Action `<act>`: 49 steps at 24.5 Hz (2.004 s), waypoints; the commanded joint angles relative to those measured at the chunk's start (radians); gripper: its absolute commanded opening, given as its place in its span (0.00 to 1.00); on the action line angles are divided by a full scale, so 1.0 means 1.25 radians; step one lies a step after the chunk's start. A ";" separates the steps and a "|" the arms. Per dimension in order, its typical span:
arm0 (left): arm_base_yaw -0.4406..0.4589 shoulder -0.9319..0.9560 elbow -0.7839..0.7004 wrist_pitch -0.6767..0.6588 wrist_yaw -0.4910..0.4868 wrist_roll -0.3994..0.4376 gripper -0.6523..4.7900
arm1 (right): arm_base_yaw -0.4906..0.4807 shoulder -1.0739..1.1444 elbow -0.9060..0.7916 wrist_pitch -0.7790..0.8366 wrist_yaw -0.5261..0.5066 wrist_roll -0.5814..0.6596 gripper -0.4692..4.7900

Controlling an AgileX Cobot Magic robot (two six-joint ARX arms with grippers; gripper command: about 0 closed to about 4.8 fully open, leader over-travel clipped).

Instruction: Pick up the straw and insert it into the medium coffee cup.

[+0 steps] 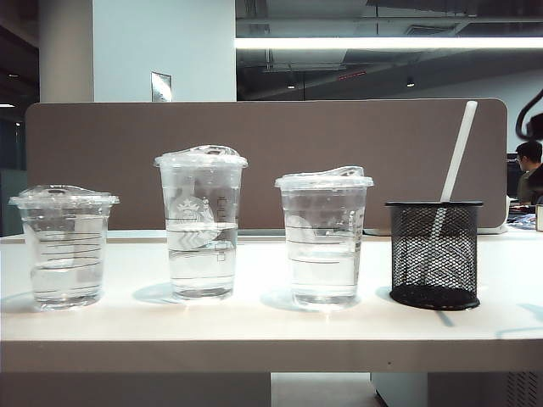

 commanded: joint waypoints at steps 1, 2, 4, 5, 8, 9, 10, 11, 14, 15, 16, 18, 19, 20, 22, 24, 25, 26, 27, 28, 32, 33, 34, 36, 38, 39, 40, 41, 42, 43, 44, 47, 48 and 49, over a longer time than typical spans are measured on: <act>0.003 0.002 0.001 0.010 0.001 0.000 0.11 | 0.060 -0.005 -0.018 0.028 0.039 -0.003 0.23; 0.003 0.002 0.001 0.010 0.001 0.000 0.11 | 0.076 -0.005 -0.024 0.027 0.034 -0.003 0.32; 0.003 0.002 0.001 0.010 0.001 0.000 0.11 | 0.101 -0.005 -0.033 0.015 0.017 -0.003 0.32; 0.003 0.002 0.001 0.010 0.001 0.000 0.11 | 0.115 -0.005 -0.038 0.016 0.017 -0.003 0.32; 0.003 0.002 0.001 0.010 0.001 0.000 0.11 | 0.162 -0.006 -0.049 0.023 0.034 -0.003 0.33; 0.003 0.002 0.001 0.010 0.001 0.000 0.11 | 0.178 -0.006 -0.049 0.028 0.037 -0.003 0.34; 0.003 0.002 0.001 0.010 0.001 0.000 0.11 | 0.190 -0.006 -0.049 0.034 0.037 -0.003 0.38; 0.003 0.002 0.001 0.010 0.001 0.000 0.11 | 0.203 -0.006 -0.049 0.043 0.037 -0.003 0.41; 0.003 0.002 0.001 0.010 0.001 0.000 0.11 | 0.237 -0.006 -0.050 0.077 0.063 -0.004 0.43; 0.003 0.002 0.001 0.010 0.001 0.000 0.11 | 0.245 -0.006 -0.050 0.086 0.072 -0.004 0.43; 0.003 0.002 0.001 0.010 0.001 0.000 0.11 | 0.248 -0.006 -0.050 0.096 0.071 -0.004 0.43; 0.003 0.002 0.001 0.010 0.001 0.000 0.11 | 0.248 -0.006 -0.050 0.109 0.071 -0.004 0.43; 0.003 0.002 0.001 0.010 0.001 0.000 0.11 | 0.248 -0.006 -0.051 0.116 0.071 -0.003 0.43; 0.003 0.002 0.001 0.010 0.001 0.000 0.11 | 0.248 -0.006 -0.051 0.121 0.071 -0.004 0.43; 0.003 0.002 0.001 0.011 0.001 0.000 0.11 | 0.248 -0.006 -0.050 0.131 0.071 -0.004 0.43; 0.003 0.002 0.001 0.010 0.001 0.000 0.11 | 0.248 -0.004 -0.050 0.143 0.070 -0.004 0.43; 0.003 0.002 0.001 0.011 0.001 0.000 0.11 | 0.248 -0.004 -0.050 0.145 0.071 -0.004 0.43; 0.003 0.002 0.001 0.010 0.001 0.000 0.11 | 0.248 -0.004 -0.050 0.149 0.072 -0.004 0.43; 0.003 0.002 0.001 0.011 0.001 0.000 0.11 | 0.248 -0.004 -0.050 0.149 0.072 -0.004 0.43; 0.003 0.002 0.001 0.010 0.001 0.000 0.11 | 0.248 -0.004 -0.050 0.149 0.071 -0.004 0.43; 0.003 0.002 0.001 0.011 0.001 0.000 0.11 | 0.248 -0.004 -0.050 0.164 0.071 -0.004 0.42; 0.003 0.002 0.001 0.011 0.001 0.000 0.11 | 0.248 -0.004 -0.050 0.168 0.072 -0.004 0.41; 0.003 0.002 0.001 0.011 0.001 0.000 0.11 | 0.248 -0.004 -0.050 0.169 0.072 -0.004 0.40; 0.003 0.002 0.001 0.011 0.001 0.000 0.11 | 0.248 -0.003 -0.050 0.168 0.080 -0.003 0.40; 0.003 0.002 0.001 0.011 0.001 0.000 0.11 | 0.248 -0.002 -0.050 0.169 0.084 -0.004 0.40; 0.003 0.002 0.001 0.011 0.001 0.000 0.11 | 0.248 -0.002 -0.050 0.171 0.084 -0.004 0.40; 0.003 0.002 0.001 0.011 0.001 0.000 0.11 | 0.248 0.001 -0.050 0.174 0.085 -0.004 0.40; 0.003 0.002 0.001 0.011 0.001 0.000 0.11 | 0.248 0.002 -0.050 0.178 0.086 -0.004 0.40; 0.003 0.002 0.001 0.011 0.001 0.000 0.11 | 0.248 0.002 -0.050 0.181 0.086 -0.004 0.37; 0.003 0.002 0.001 0.011 0.001 0.000 0.11 | 0.248 0.002 -0.050 0.185 0.086 -0.004 0.36; 0.003 0.002 0.001 0.011 0.001 0.000 0.11 | 0.248 0.002 -0.050 0.186 0.086 -0.004 0.36; 0.003 0.002 0.001 0.011 0.001 0.000 0.11 | 0.248 0.003 -0.050 0.186 0.086 -0.004 0.36; 0.003 0.002 0.001 0.011 0.001 0.000 0.11 | 0.248 0.003 -0.050 0.186 0.086 -0.003 0.36; 0.003 0.002 0.001 0.011 0.001 0.000 0.11 | 0.248 0.004 -0.050 0.187 0.085 -0.004 0.36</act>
